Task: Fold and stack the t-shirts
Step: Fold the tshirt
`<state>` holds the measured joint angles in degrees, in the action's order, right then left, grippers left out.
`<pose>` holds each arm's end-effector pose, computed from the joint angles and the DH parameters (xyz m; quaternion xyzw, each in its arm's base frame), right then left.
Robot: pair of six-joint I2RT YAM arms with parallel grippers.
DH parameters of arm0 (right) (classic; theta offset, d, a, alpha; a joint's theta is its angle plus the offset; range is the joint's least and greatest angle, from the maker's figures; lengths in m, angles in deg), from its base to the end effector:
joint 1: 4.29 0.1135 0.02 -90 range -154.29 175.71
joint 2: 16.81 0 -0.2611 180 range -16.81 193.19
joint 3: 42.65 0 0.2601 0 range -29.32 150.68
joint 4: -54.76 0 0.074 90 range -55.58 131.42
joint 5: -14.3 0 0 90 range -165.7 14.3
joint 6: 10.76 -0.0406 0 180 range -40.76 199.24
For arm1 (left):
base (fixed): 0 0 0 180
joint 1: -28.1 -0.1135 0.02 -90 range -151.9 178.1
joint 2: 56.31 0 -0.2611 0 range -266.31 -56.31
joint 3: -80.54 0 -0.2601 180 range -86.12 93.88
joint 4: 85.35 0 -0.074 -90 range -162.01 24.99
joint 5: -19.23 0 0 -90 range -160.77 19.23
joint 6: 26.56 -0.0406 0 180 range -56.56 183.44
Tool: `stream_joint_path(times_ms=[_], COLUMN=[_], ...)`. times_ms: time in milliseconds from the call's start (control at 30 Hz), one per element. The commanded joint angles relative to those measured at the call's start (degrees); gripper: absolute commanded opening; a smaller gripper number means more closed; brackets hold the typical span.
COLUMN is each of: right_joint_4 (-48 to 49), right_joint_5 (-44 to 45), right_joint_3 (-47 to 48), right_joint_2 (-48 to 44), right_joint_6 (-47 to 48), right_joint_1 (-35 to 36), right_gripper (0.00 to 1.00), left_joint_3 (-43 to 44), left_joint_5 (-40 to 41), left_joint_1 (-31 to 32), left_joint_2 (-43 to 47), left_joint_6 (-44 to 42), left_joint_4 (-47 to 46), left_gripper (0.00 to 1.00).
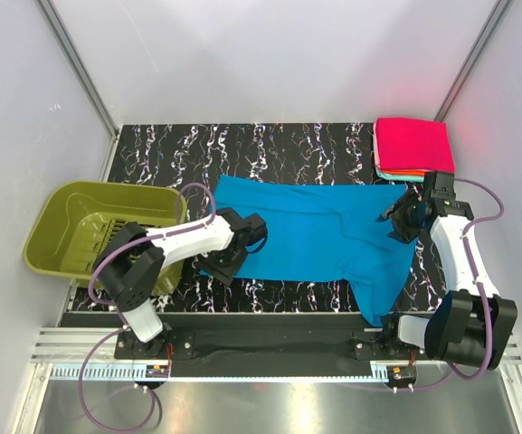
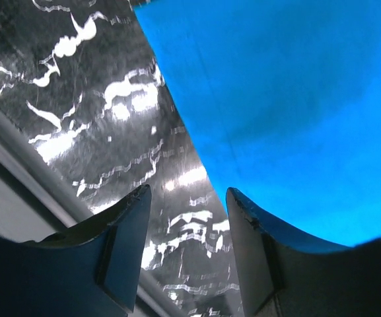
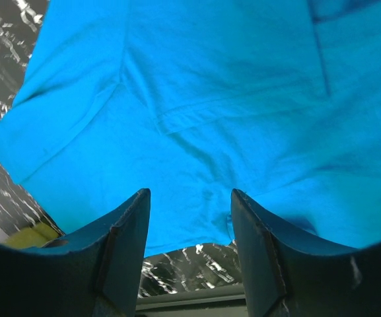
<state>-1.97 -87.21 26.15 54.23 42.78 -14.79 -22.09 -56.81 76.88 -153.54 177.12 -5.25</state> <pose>0.2509 -0.0383 0.2528 0.3574 0.8900 0.1539 0.2376 0.1905 -0.2026 0.1725 -0.5217 0.8401 0.1036 0.1065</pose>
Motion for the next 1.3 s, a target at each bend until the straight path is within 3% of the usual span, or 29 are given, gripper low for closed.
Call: stream_joint_path(times_ms=[0, 233, 400, 567, 700, 833, 1267], right_joint_4=[-4.84, -16.86, -22.34, -26.21, -26.57, -23.68, -13.48], right_joint_5=[4.65, 6.93, 7.12, 6.41, 6.59, 5.62, 3.87], right_joint_3=[-0.18, -5.18, -7.37, -11.34, -13.18, -15.12, -18.98], right_joint_2=[-3.01, -11.28, -12.42, -12.51, -10.85, -8.39, 0.14], right_joint_6=[-5.79, -23.35, -27.24, -33.40, -34.81, -36.65, -37.62], right_joint_1=[0.22, 0.22, 0.22, 0.22, 0.22, 0.22, 0.22], right_gripper=[0.59, 0.61, 0.61, 0.61, 0.62, 0.62, 0.60], left_joint_3=[-2.41, -5.84, -6.20, -6.37, -7.16, -8.48, -6.20], left_joint_5=[-2.09, -2.62, -2.62, -3.67, -4.64, -5.25, -4.37], left_joint_1=[-1.57, -5.00, -6.23, -7.20, -7.82, -8.08, -8.34], left_joint_2=[-0.59, -0.50, -0.77, -1.38, -1.56, -1.64, -2.08], left_joint_6=[11.82, 9.01, 5.59, 2.77, 1.28, 0.66, -1.01], left_joint_4=[-3.12, -6.55, -8.40, -10.07, -10.86, -11.92, -11.74], left_gripper=[0.54, 0.52, 0.47, 0.34, 0.12, 0.00, 0.00])
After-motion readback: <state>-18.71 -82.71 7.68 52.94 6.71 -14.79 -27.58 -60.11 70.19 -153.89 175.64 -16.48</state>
